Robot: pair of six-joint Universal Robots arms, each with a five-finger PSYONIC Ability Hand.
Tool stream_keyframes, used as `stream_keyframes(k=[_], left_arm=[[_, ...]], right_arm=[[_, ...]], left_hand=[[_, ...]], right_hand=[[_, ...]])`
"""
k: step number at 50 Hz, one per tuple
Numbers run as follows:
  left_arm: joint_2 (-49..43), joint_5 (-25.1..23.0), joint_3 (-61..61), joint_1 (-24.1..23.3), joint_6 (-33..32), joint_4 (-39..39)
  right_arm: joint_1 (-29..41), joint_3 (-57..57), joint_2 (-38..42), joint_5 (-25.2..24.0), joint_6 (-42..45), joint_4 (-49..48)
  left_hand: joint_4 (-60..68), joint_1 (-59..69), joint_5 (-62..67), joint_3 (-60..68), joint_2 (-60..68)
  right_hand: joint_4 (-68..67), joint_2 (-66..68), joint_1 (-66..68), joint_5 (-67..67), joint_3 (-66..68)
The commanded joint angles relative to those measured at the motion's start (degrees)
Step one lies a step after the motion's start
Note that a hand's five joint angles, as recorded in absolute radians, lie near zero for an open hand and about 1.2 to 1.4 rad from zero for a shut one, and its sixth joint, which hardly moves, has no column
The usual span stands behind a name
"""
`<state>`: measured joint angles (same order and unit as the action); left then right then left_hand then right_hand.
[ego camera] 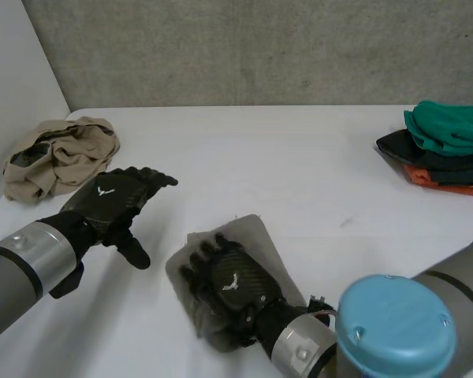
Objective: Fold the laundry.
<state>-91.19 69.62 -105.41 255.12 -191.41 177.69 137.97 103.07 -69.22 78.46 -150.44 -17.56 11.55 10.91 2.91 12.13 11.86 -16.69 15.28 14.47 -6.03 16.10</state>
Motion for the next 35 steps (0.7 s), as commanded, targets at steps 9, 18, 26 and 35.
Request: stream_keyframes(k=[9, 18, 26, 35], left_arm=[[-3.38, 14.75, 5.83, -17.54, 6.67, 1.87], [-13.30, 26.08, 9.08, -28.27, 6.84, 1.96], [-21.39, 32.85, 9.17, -28.19, 6.93, 2.31], [-22.81, 33.92, 7.67, -25.99, 6.23, 2.66]], right_arm=[[-17.46, -5.15, -7.07, -4.80, -30.52, 10.78], [-19.84, -12.89, 4.35, -7.79, -27.38, 23.00], [-18.44, -14.39, 10.33, -7.10, -23.50, 22.48], [-16.68, -13.34, 7.53, -1.12, -15.33, 19.23]], left_hand=[[-1.55, -0.91, -2.91, -2.13, -1.86], [-1.55, -0.91, -2.91, -2.13, -1.86], [-1.55, -0.91, -2.91, -2.13, -1.86], [-1.55, -0.91, -2.91, -2.13, -1.86]], right_hand=[[6.69, -5.28, -4.47, 6.03, -6.10], [6.69, -5.28, -4.47, 6.03, -6.10], [6.69, -5.28, -4.47, 6.03, -6.10], [6.69, -5.28, -4.47, 6.03, -6.10]])
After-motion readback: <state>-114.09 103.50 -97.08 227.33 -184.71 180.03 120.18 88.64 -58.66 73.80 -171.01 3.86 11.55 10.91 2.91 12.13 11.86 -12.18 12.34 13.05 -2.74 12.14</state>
